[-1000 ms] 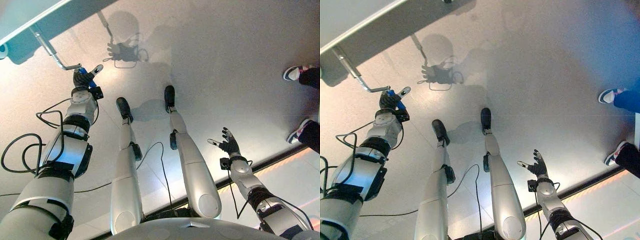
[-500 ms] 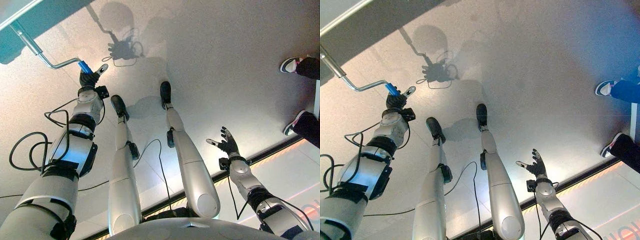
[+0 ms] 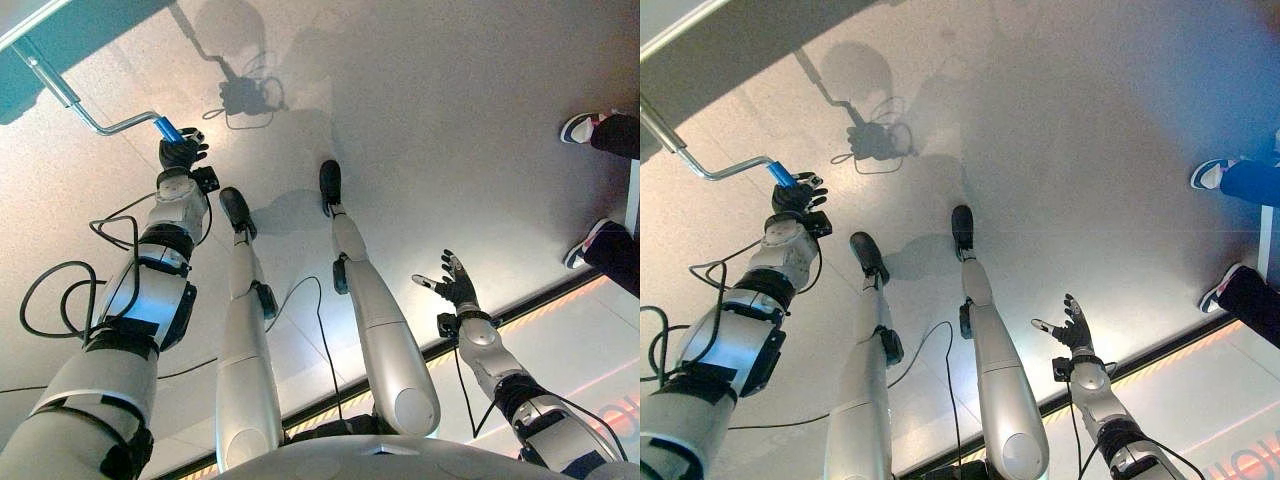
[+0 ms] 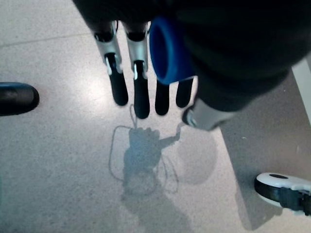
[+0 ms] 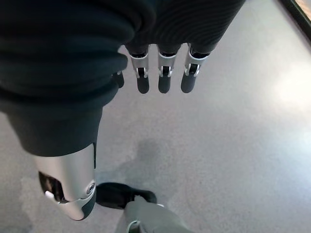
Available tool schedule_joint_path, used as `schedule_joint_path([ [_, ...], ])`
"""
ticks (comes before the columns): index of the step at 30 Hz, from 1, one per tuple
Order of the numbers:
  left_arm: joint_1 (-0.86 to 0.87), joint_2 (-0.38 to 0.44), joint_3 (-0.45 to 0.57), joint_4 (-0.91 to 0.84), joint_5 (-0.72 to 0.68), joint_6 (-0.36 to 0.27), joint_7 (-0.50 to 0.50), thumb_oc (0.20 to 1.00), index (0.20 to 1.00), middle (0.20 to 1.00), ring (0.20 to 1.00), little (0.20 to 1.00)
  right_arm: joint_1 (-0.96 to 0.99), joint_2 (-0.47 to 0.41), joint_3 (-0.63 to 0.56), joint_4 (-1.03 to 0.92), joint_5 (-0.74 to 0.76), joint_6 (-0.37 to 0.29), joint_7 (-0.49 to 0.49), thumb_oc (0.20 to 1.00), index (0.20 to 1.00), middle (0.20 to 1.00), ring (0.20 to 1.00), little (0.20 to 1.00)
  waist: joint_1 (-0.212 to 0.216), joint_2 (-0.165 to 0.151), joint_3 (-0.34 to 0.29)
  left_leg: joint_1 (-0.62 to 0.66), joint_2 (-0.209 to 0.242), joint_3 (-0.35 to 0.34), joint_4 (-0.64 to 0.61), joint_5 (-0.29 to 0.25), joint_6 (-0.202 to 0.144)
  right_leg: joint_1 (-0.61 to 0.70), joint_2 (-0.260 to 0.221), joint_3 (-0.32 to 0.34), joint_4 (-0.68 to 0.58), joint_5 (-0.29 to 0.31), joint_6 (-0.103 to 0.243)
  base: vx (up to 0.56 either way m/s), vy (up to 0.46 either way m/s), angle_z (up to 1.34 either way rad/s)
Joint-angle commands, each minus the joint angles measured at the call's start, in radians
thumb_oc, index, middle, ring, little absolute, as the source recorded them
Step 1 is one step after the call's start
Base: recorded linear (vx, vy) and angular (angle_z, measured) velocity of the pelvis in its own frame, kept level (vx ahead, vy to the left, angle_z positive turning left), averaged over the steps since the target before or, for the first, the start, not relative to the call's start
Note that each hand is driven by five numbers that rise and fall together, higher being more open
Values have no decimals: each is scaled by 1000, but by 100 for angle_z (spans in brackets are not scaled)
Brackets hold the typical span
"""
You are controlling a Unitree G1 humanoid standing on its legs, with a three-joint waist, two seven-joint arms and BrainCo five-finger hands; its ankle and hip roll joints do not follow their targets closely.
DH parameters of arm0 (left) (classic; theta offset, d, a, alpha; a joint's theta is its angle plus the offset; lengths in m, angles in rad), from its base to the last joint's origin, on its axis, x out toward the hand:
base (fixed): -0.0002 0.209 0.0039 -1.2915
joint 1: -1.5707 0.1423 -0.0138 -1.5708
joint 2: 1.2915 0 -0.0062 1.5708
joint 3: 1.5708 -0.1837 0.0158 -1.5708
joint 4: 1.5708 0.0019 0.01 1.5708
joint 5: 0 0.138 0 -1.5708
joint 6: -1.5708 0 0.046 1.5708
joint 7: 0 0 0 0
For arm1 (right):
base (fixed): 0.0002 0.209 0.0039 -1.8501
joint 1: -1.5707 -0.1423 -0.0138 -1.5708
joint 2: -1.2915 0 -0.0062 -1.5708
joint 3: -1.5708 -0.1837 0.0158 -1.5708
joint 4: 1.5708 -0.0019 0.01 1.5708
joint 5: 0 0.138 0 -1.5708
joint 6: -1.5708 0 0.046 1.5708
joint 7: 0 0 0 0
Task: Raise the hospital bed
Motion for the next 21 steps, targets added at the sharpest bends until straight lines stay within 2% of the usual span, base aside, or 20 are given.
schedule_joint_path([
  [1,-84,22,13,19,18,-35,0,200,200,200,200,200,80,-29,2,-3,17,-12,-16,1000,1000,1000,1000,1000,10,-65,10,45,-11,-33,-1,-9,-5,9,-2,34,-41,89,118,0,0,0],
  [21,-113,48,-27,23,83,-33,1,200,200,200,200,200,81,-24,16,47,35,-13,2,1000,1000,1000,1000,1000,16,-60,10,49,-14,-37,-1,-11,-4,10,-1,28,-37,85,117,0,0,0],
])
